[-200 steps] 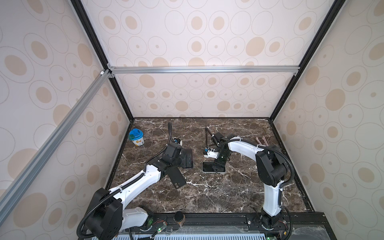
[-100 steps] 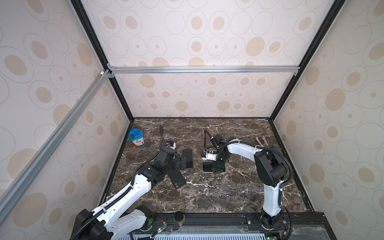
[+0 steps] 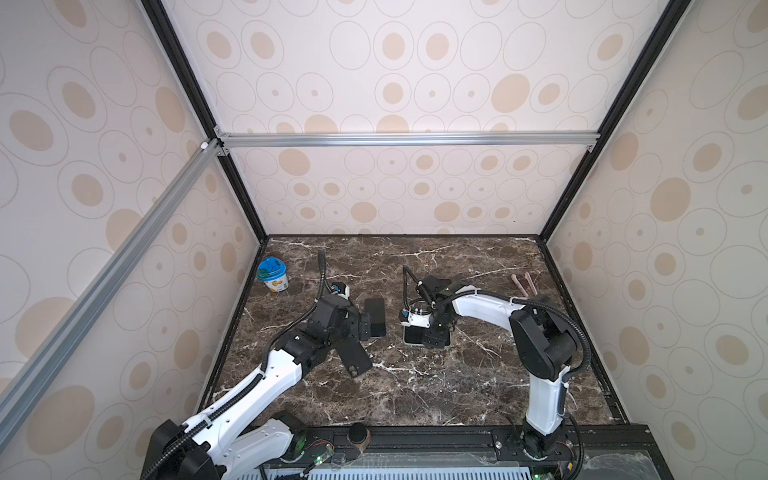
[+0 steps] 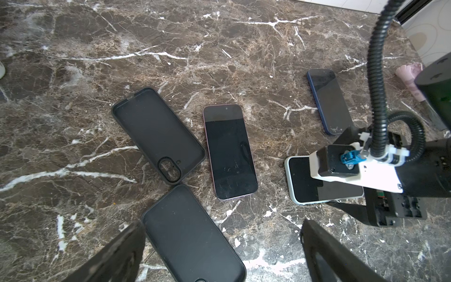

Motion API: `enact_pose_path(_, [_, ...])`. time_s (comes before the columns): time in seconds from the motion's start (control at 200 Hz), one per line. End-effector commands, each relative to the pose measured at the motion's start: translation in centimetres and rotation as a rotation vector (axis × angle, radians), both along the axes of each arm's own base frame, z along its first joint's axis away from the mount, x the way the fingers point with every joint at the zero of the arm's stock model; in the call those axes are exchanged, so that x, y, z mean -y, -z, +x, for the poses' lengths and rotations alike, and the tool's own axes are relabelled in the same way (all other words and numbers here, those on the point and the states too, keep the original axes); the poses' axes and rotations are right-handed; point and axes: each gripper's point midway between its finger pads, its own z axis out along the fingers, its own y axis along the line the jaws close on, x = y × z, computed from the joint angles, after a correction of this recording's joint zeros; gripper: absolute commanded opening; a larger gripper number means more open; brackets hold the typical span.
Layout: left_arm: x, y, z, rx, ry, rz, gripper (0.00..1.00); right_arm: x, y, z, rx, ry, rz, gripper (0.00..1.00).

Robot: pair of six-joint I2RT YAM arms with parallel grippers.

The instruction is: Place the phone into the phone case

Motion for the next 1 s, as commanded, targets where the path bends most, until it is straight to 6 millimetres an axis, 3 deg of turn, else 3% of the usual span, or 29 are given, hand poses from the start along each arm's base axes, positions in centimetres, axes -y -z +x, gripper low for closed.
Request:
enact_pose_path(0.0, [-0.7, -0.2, 0.0, 0.012, -0.013, 0.024, 1.0, 2.0, 2.6, -2.0, -0.053, 0.004, -0.111, 0.8])
enact_pose_path(0.45, [-0.9, 0.0, 0.2, 0.022, -0.011, 0.029, 1.0, 2.5, 1.9, -1.1, -0.064, 0.389, -0.156, 0.5])
enact_pose_path(0.57, [-0.8, 0.7, 0.3, 0.02, -0.007, 0.02, 1.0, 1.8, 1.7, -1.1, -0.08, 0.481, -0.111, 0.42])
enact_pose_path(0.845, [-1.0, 1.4, 0.5, 0.008, -0.01, 0.015, 1.0, -0.5, -2.1, 0.6, -0.073, 0.671, 0.1, 0.25])
enact_pose_path(0.995, [-0.9, 1.1, 0.6, 0.014, -0.005, 0.004, 1.0, -0.1, -4.8, 2.7, -0.039, 0.781, 0.197, 0.18])
